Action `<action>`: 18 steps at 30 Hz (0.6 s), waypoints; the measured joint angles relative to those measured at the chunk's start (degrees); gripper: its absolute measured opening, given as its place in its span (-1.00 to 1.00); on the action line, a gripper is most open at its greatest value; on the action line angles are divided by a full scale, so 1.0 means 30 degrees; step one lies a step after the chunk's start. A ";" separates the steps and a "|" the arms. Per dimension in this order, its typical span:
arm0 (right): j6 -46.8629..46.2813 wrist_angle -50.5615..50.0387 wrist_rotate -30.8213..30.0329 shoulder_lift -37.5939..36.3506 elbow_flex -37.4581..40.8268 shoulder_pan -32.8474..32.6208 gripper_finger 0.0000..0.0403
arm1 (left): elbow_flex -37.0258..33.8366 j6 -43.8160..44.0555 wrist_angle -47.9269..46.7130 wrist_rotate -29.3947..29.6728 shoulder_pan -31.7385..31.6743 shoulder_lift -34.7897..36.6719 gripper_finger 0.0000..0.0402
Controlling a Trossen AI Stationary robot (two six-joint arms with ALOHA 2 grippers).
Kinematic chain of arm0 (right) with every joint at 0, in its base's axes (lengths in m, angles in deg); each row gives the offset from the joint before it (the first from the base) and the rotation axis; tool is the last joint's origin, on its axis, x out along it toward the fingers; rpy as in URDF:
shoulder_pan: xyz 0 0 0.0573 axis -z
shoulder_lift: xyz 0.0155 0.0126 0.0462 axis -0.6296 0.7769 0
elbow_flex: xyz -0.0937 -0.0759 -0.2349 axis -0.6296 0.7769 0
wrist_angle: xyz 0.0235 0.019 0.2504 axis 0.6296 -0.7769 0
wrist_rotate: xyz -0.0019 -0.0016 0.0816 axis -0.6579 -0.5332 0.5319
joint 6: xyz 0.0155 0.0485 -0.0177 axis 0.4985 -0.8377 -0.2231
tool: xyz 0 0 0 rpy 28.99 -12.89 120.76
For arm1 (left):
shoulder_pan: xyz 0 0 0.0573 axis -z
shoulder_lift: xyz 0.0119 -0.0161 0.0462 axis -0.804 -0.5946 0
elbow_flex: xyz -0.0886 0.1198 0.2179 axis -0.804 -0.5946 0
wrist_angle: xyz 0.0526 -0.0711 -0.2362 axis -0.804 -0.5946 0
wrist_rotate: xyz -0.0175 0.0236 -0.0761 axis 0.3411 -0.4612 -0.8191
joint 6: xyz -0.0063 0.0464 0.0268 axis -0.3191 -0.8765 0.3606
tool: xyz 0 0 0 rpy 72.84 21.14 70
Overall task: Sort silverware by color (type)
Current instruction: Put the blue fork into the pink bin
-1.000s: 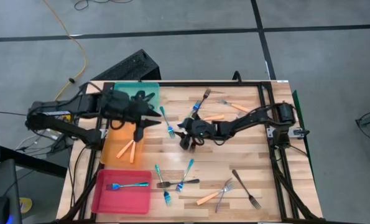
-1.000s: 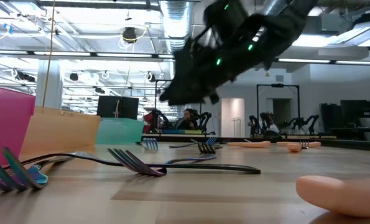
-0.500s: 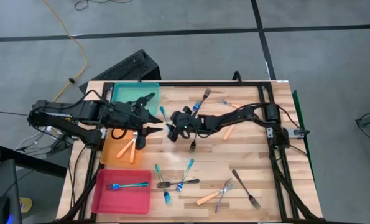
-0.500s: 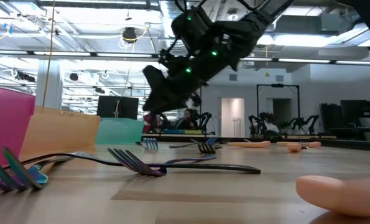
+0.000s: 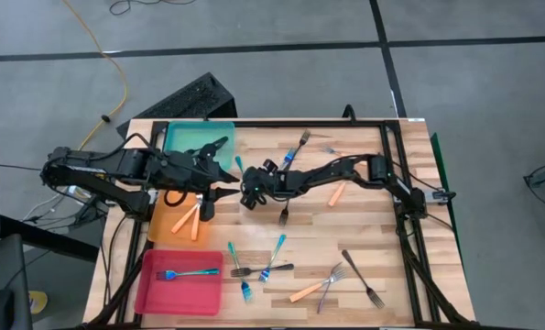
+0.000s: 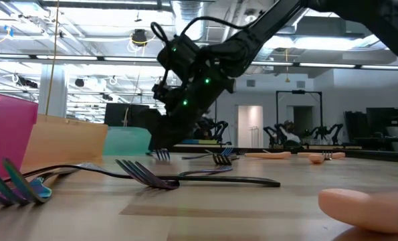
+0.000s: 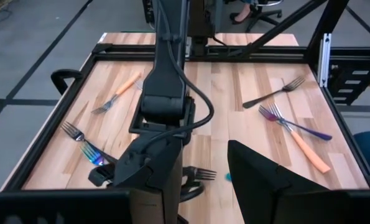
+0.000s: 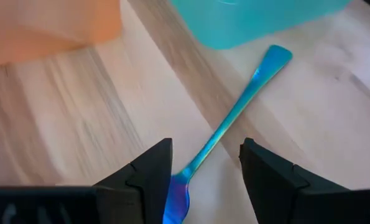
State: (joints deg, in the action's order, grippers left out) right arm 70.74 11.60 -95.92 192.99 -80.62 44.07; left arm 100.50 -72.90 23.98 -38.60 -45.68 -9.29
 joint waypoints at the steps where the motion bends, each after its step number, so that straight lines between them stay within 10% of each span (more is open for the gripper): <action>1: -0.0194 -0.0145 0.0006 0.0059 -0.0006 0.0038 0.04 | 0.0000 0.0000 0.0004 0.0005 0.0000 0.0000 -0.43; 13: -0.0881 -0.3016 -0.0068 0.0010 -0.0061 0.0368 -0.86 | 0.0000 0.0007 -0.0043 0.0137 -0.0001 0.0000 -0.43; 18: -0.0866 -0.3453 0.0037 0.0006 -0.0052 0.0209 -0.90 | 0.0000 0.0015 -0.0070 0.0145 -0.0007 0.0000 -0.43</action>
State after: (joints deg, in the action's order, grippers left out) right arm 68.14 1.24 -95.81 193.01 -80.77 44.70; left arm 100.50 -72.86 23.77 -38.16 -45.70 -9.29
